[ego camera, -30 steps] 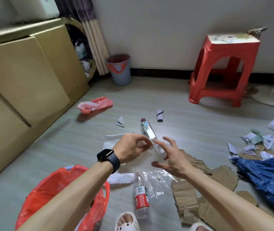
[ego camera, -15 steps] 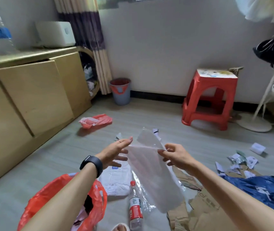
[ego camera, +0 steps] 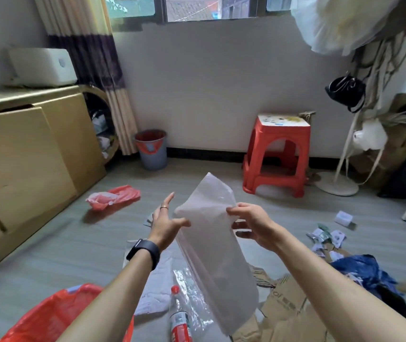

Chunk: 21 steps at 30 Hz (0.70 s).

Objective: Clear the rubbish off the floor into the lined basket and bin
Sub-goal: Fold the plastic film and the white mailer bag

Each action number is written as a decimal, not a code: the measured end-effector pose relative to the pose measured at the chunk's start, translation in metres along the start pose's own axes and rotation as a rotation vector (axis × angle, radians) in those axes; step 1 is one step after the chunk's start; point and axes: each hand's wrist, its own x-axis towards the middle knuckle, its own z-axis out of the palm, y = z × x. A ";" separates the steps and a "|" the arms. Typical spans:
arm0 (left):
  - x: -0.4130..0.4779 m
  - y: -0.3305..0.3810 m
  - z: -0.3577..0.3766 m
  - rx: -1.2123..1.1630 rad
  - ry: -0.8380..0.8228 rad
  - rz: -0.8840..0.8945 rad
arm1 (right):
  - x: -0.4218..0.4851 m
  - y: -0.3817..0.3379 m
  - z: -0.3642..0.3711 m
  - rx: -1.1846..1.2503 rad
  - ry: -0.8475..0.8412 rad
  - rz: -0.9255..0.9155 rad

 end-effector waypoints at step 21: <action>-0.025 -0.081 0.073 -0.361 -0.257 -0.608 | -0.014 0.021 -0.054 0.946 0.075 0.064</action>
